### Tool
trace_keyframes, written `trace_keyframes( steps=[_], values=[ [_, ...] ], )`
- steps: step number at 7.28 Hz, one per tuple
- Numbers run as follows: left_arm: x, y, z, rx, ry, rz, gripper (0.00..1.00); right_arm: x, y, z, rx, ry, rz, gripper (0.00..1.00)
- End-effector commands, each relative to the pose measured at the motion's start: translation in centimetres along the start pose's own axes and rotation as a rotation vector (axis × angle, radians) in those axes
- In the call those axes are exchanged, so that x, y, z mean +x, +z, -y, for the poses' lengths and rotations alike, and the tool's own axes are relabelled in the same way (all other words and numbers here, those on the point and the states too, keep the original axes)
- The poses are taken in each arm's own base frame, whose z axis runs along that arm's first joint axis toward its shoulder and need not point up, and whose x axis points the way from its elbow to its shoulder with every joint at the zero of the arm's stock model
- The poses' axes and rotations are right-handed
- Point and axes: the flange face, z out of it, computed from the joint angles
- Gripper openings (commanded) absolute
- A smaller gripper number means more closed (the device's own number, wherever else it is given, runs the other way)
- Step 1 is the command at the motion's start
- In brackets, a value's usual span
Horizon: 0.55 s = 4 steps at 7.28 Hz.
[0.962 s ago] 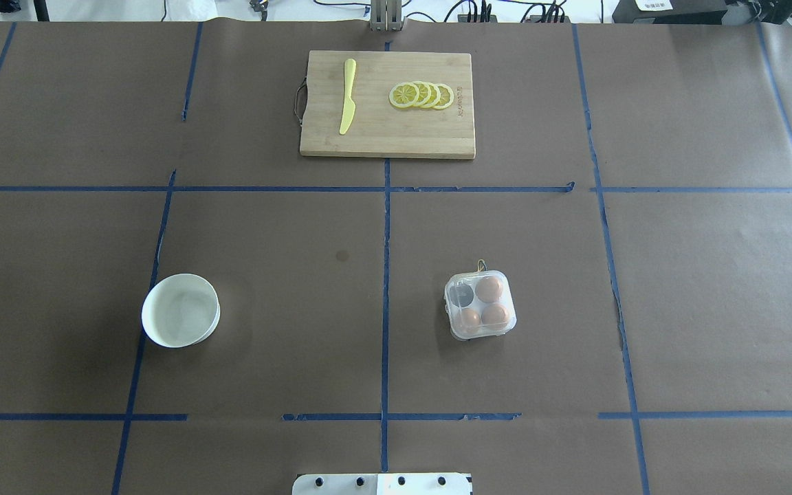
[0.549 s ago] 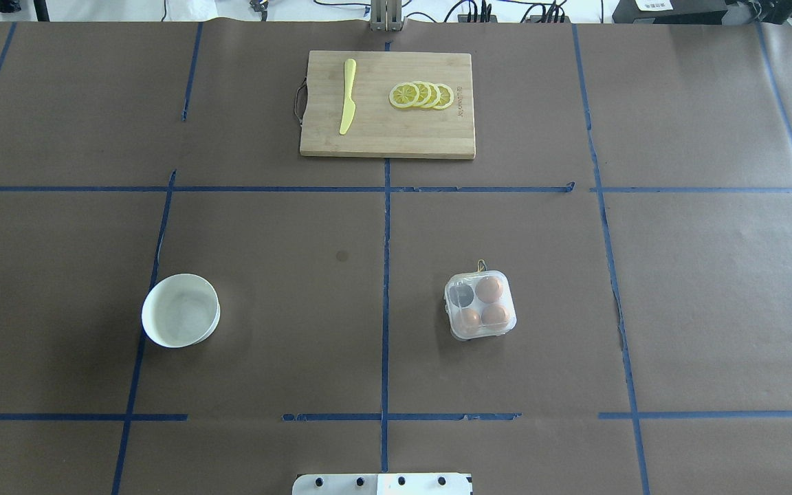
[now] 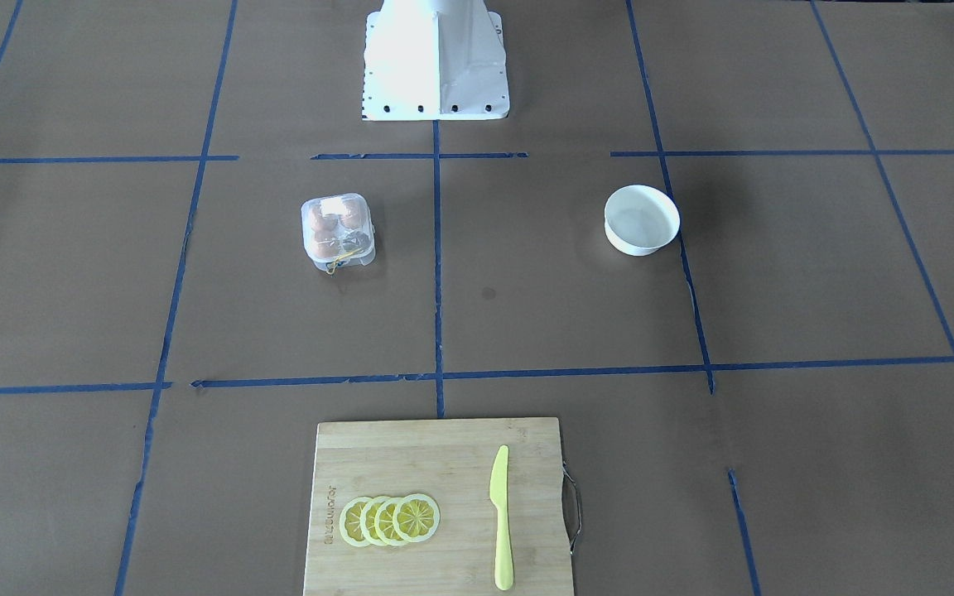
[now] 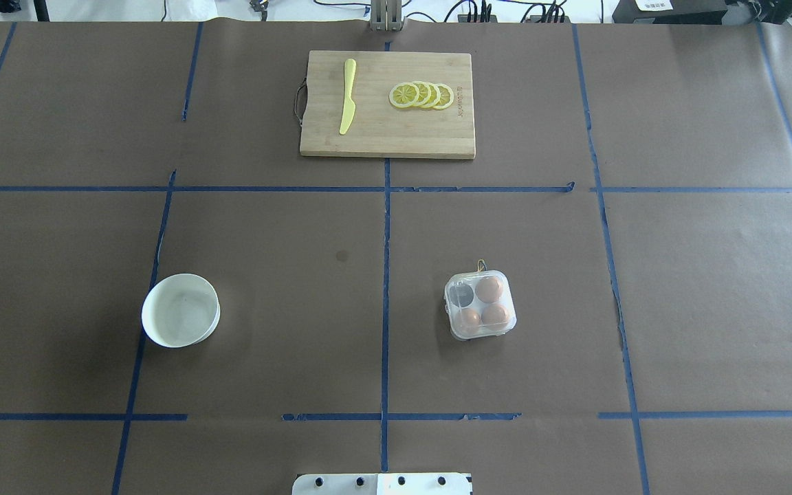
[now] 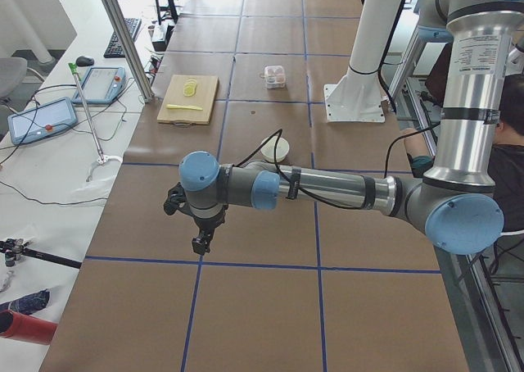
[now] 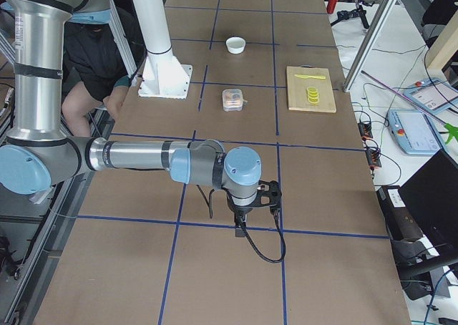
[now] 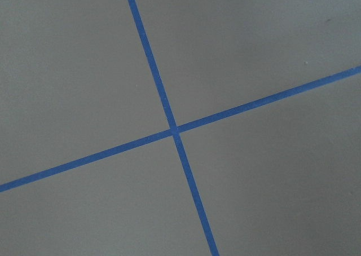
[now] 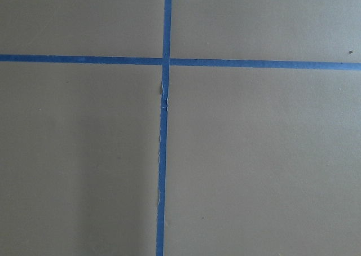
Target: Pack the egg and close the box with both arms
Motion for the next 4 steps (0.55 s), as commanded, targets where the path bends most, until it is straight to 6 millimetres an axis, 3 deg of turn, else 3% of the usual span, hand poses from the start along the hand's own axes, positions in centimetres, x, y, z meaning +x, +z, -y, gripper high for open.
trace_keyframes(
  steps=[1, 3, 4],
  values=[
    [-0.20, 0.24, -0.03, 0.007, 0.006, -0.002, 1.00, -0.21, -0.23, 0.20, 0.006, 0.008, 0.000, 1.00],
    [-0.63, 0.65, 0.13, 0.037, 0.026, 0.002, 1.00, -0.27, -0.34, 0.49, 0.021, -0.001, -0.004, 1.00],
    [-0.41, 0.33, 0.53, 0.075, -0.060, 0.007, 1.00, 0.09, 0.01, 0.43, 0.043, -0.017, -0.009, 1.00]
  ],
)
